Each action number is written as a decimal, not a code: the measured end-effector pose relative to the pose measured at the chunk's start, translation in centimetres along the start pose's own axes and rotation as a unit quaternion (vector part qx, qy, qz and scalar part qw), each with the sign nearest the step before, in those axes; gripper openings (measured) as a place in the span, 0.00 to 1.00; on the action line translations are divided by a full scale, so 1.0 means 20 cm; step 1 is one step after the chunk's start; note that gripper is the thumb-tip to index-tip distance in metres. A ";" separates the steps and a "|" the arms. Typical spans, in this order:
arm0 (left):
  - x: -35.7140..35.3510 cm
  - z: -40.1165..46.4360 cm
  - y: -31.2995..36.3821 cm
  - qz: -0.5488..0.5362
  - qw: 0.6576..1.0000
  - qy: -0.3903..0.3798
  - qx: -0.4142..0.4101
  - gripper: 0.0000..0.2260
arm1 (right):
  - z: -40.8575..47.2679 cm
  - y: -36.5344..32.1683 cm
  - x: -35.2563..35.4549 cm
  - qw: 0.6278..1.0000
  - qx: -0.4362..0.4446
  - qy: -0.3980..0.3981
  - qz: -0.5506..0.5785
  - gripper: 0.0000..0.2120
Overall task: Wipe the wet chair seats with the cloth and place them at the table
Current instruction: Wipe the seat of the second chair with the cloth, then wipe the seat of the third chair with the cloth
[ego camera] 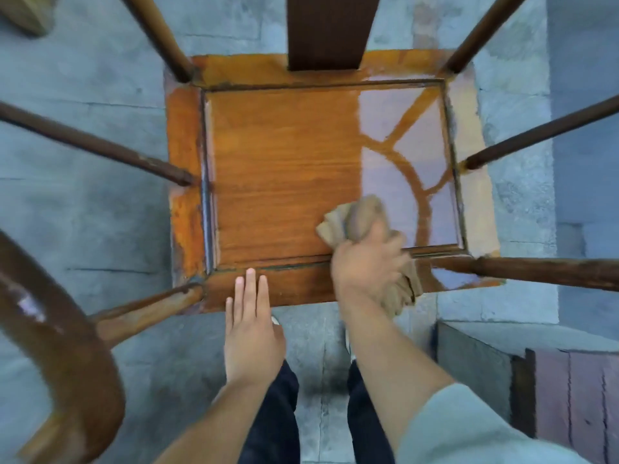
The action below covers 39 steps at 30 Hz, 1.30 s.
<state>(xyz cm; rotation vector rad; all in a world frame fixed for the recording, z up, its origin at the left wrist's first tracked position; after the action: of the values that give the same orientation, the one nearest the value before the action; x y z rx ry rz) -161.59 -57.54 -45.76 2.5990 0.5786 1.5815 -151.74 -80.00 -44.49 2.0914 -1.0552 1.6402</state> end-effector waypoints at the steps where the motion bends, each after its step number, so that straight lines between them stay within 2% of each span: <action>1: -0.03 -0.04 -0.02 -0.004 1.000 -0.009 0.005 0.37 | -0.12 -0.13 -0.06 0.992 0.118 -0.010 -0.049 0.26; 2: -0.06 -0.07 -0.04 -0.011 0.999 -0.024 0.019 0.37 | -0.26 -0.24 -0.14 0.963 0.253 -0.036 -0.087 0.24; 4: -0.10 -0.19 -0.12 -0.040 0.996 -0.046 0.070 0.34 | -0.60 -0.32 -0.29 0.845 0.501 -0.157 -0.104 0.24; 5: -0.11 -0.25 -0.16 -0.062 0.992 -0.050 0.101 0.31 | -0.70 -0.29 -0.33 0.787 0.569 -0.211 -0.114 0.26; 6: -0.12 -0.33 -0.20 -0.081 0.985 -0.061 0.139 0.27 | -0.75 -0.25 -0.34 0.744 0.609 -0.245 -0.128 0.27; 7: -0.14 -0.40 -0.22 -0.097 0.978 -0.072 0.171 0.23 | -0.74 -0.21 -0.34 0.727 0.619 -0.261 -0.144 0.27; 9: -0.18 -0.53 -0.27 -0.130 0.963 -0.078 0.222 0.20 | -0.66 -0.13 -0.30 0.732 0.595 -0.278 -0.182 0.26; 14: -0.17 -0.74 -0.24 -0.270 0.906 -0.062 0.319 0.22 | -0.46 0.11 -0.12 0.801 0.424 -0.324 -0.272 0.25; 16: -0.11 -0.79 -0.20 -0.308 0.888 -0.049 0.337 0.23 | -0.48 0.17 -0.05 0.802 0.393 -0.344 -0.291 0.25; 19: 0.01 -0.88 -0.21 -0.344 0.870 -0.028 0.353 0.22 | -0.64 0.16 0.02 0.787 0.403 -0.372 -0.285 0.33; 22: 0.20 -1.08 -0.33 -0.354 0.857 0.012 0.374 0.22 | -1.00 0.00 0.07 0.748 0.458 -0.398 -0.270 0.34; 25: 0.44 -1.26 -0.49 -0.334 0.852 0.065 0.398 0.21 | -1.36 -0.20 0.11 0.732 0.489 -0.410 -0.240 0.33; 28: 0.76 -1.51 -0.68 -0.292 0.853 0.129 0.412 0.19 | -1.80 -0.43 0.24 0.711 0.526 -0.420 -0.204 0.28; 31: 1.05 -1.78 -0.87 -0.273 0.830 0.198 0.445 0.18 | -2.22 -0.62 0.39 0.677 0.567 -0.442 -0.156 0.24; 34: 1.29 -2.12 -1.02 -0.259 0.794 0.273 0.477 0.19 | -2.62 -0.76 0.53 0.629 0.618 -0.450 -0.139 0.23; 37: 1.44 -2.51 -1.05 -0.212 0.762 0.331 0.515 0.19 | -3.02 -0.81 0.69 0.557 0.664 -0.484 -0.121 0.25; 39: 1.51 -2.71 -1.02 -0.145 0.759 0.337 0.538 0.20 | -3.20 -0.81 0.79 0.516 0.680 -0.509 -0.114 0.22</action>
<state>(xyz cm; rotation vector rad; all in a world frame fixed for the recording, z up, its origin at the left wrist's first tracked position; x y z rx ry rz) -202.02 -36.64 1.12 1.9942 2.4193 2.5098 -185.29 -34.98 -6.28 4.0739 1.0632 0.7980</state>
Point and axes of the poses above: each hand's wrist, its own z-axis towards the middle knuckle, its own x-axis out of the back of the hand, y = z × x, the point moved 9 cm from there along z, towards the middle knuckle, and after that the axes turned 5 degrees about x, right-handed, at the moved point
